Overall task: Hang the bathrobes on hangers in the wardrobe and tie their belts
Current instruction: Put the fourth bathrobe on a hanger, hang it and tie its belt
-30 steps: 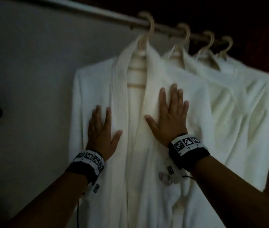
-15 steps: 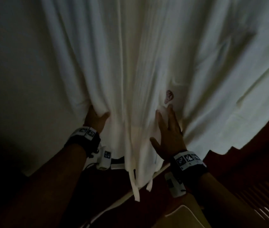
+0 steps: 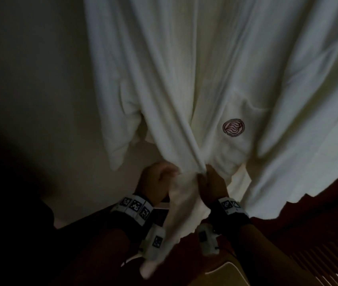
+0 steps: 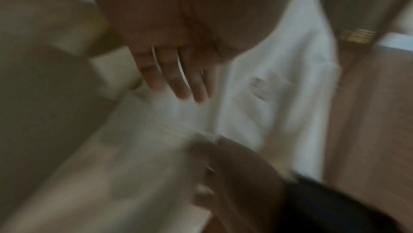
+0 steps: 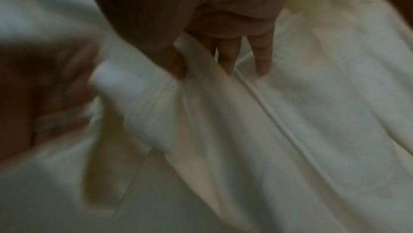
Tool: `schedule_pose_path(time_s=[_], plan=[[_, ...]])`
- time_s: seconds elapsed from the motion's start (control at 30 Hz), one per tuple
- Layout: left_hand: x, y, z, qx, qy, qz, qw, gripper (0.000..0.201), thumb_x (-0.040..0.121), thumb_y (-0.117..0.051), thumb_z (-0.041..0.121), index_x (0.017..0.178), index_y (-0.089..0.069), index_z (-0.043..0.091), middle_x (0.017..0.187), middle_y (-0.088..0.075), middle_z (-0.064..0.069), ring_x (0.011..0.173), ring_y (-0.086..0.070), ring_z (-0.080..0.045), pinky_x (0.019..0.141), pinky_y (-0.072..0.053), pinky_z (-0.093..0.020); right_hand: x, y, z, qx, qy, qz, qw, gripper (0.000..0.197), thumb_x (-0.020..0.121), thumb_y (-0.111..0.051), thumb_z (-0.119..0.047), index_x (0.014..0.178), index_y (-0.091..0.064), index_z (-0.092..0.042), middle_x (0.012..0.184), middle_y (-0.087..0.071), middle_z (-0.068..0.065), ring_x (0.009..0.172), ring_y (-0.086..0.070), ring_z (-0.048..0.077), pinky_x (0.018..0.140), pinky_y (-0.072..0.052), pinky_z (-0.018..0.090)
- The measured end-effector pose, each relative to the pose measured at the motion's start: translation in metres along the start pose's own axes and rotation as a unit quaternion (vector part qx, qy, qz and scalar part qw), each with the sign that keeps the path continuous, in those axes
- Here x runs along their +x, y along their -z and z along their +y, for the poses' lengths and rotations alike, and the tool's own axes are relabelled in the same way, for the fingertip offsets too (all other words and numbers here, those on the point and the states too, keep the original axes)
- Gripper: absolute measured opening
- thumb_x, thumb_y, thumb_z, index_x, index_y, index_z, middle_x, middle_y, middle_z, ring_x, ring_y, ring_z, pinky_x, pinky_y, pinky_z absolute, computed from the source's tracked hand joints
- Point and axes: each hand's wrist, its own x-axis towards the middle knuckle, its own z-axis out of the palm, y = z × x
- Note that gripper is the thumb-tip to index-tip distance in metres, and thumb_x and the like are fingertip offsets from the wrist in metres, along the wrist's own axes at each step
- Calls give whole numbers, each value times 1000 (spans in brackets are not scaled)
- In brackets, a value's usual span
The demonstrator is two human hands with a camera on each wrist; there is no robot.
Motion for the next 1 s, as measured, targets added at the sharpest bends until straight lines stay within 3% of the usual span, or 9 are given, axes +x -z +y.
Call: schedule_pose_path(time_s=[0.1,0.23,0.43,0.57,0.67,0.77,0.83,0.93,1.0], plan=[[13,10,-29,61,117,94,987,29,83,-57,5,112,-56,11,112,-60,-7,101,-60,-25,82,-52,-34,1,7,8,17,-25,12,999,41,98,-48,-19,138,-46,-13,131,-58,16,121,-52,34,96,-39,29],[23,4,-43,6,127,15,992,79,82,-68,11,147,-24,21,144,-40,-2,127,-43,-23,102,-42,-38,-2,10,11,39,-36,6,999,42,98,-46,-15,140,-44,-12,133,-56,17,122,-51,34,96,-37,28],[37,-17,-46,-40,148,-84,985,96,76,-76,30,150,-16,28,137,-38,10,126,-41,-13,102,-41,-31,-15,16,24,74,-45,26,996,36,98,-43,-19,134,-46,-15,124,-59,12,115,-54,29,89,-36,26],[27,-29,-47,-41,116,-129,984,60,87,-67,15,139,-37,18,124,-50,7,118,-51,-16,84,-43,-15,-33,21,23,111,-34,27,993,45,89,-40,-46,126,-42,-20,115,-57,-3,113,-55,23,90,-43,31],[21,-29,-50,52,97,-119,987,29,97,-52,19,125,-54,15,118,-57,0,105,-53,-13,84,-39,-21,-45,29,17,32,-1,-27,999,58,79,-67,-56,119,-35,-29,104,-49,-23,94,-53,-4,74,-39,12],[20,-17,-63,37,145,-17,989,13,94,-52,15,105,-60,15,104,-63,-8,99,-61,-26,80,-45,-28,-44,28,24,-72,-2,23,997,53,82,-68,-49,121,-46,-20,108,-64,-1,97,-63,20,73,-39,21],[16,-5,-70,86,141,71,984,18,90,-52,7,108,-57,8,101,-63,-12,95,-61,-29,76,-44,-28,-40,30,28,-70,-28,71,995,48,87,-63,-46,123,-49,-16,109,-66,10,99,-63,32,72,-39,26],[12,14,-71,122,118,153,974,21,87,-50,0,108,-52,1,102,-60,-19,94,-59,-30,75,-40,-29,-36,31,27,-71,-44,74,994,42,89,-60,-43,118,-49,-15,103,-67,12,93,-64,34,69,-43,30],[9,25,-70,125,100,146,976,20,85,-54,3,104,-52,3,101,-59,-17,93,-58,-29,76,-43,-30,-36,28,24,-79,-37,60,994,44,89,-58,-45,120,-47,-15,104,-66,12,93,-64,34,71,-47,33]])
